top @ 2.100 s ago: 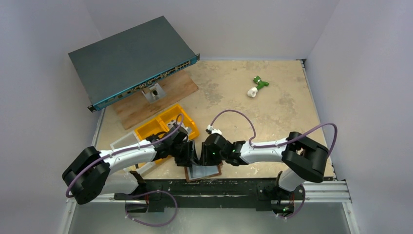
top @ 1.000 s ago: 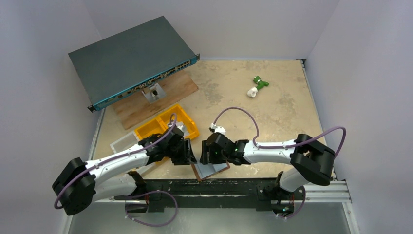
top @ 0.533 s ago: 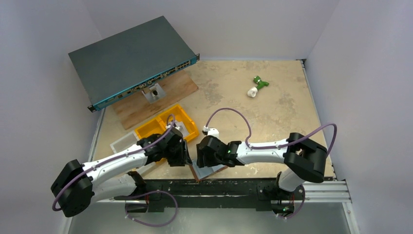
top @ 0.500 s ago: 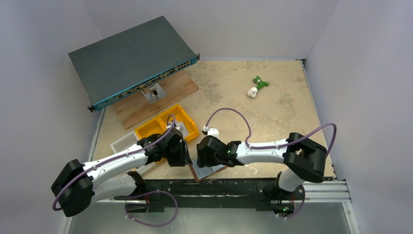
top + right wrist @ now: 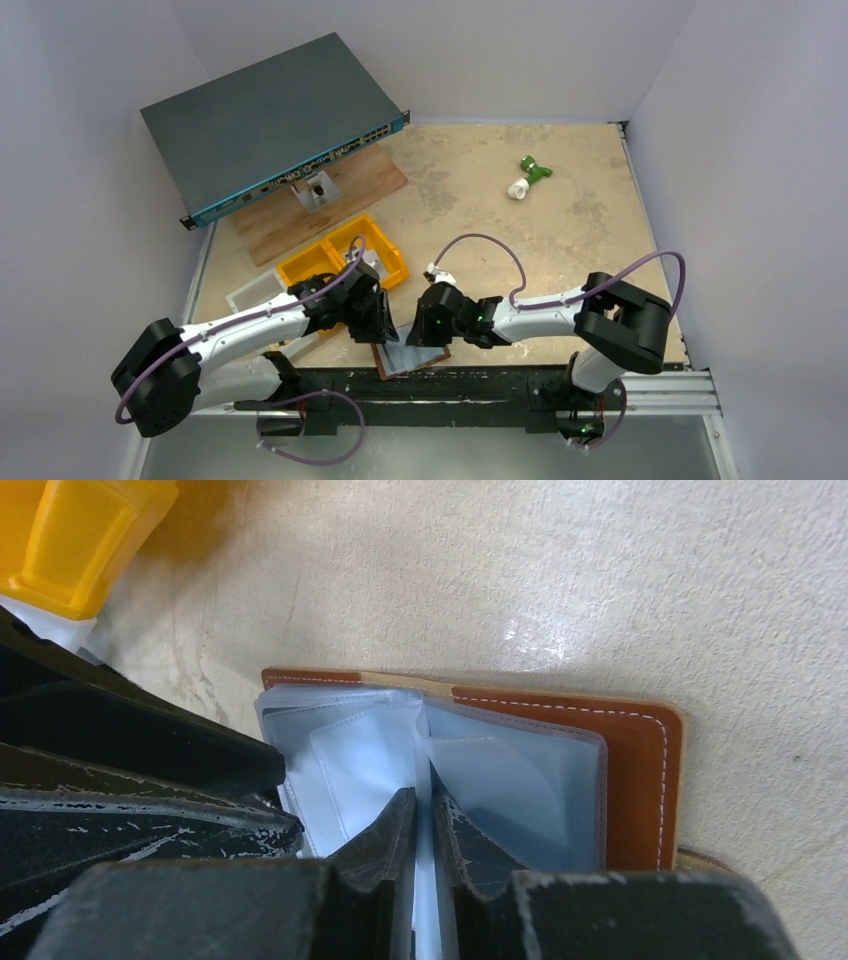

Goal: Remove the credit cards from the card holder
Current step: Remove the credit card from the card holder.

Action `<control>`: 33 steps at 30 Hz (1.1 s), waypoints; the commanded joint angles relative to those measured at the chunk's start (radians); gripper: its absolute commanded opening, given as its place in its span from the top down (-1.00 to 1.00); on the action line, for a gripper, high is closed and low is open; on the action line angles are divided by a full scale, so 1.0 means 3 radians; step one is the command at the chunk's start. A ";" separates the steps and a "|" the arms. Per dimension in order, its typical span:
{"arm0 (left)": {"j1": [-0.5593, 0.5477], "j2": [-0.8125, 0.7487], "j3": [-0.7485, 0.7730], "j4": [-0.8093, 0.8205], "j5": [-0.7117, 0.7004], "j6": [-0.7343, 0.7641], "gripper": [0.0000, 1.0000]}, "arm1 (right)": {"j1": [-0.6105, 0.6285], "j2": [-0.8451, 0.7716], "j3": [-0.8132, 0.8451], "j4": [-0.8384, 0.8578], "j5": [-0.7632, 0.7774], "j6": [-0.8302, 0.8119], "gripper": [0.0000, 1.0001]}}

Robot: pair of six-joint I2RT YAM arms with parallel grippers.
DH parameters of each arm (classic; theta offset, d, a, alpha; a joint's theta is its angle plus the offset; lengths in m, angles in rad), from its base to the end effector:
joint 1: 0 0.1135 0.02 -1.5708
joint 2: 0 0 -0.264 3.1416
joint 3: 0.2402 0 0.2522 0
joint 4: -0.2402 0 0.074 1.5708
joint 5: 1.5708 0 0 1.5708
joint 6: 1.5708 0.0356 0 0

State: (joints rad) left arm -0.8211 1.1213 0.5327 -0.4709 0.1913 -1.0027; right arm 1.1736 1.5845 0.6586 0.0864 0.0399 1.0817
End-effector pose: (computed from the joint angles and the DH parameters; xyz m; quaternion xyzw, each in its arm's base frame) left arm 0.1284 -0.1478 0.1702 -0.0633 0.9613 -0.2556 0.0811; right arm 0.1143 0.2687 0.1362 -0.0358 0.9330 0.3150 0.1701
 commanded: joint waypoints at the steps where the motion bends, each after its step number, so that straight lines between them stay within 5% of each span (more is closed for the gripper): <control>1: -0.0023 0.0041 0.0080 0.0146 0.0076 0.0043 0.30 | -0.0075 0.0127 -0.0296 -0.0069 -0.0198 0.0115 0.82; 33: -0.0130 0.0056 0.0014 -0.0131 -0.0135 0.0009 0.30 | -0.0276 0.0393 -0.0532 0.0436 -0.0534 0.0163 0.96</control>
State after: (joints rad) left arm -0.8474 1.1339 0.5327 -0.5251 0.1627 -1.0031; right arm 1.0836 1.6348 0.5415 0.3668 -0.1574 1.1622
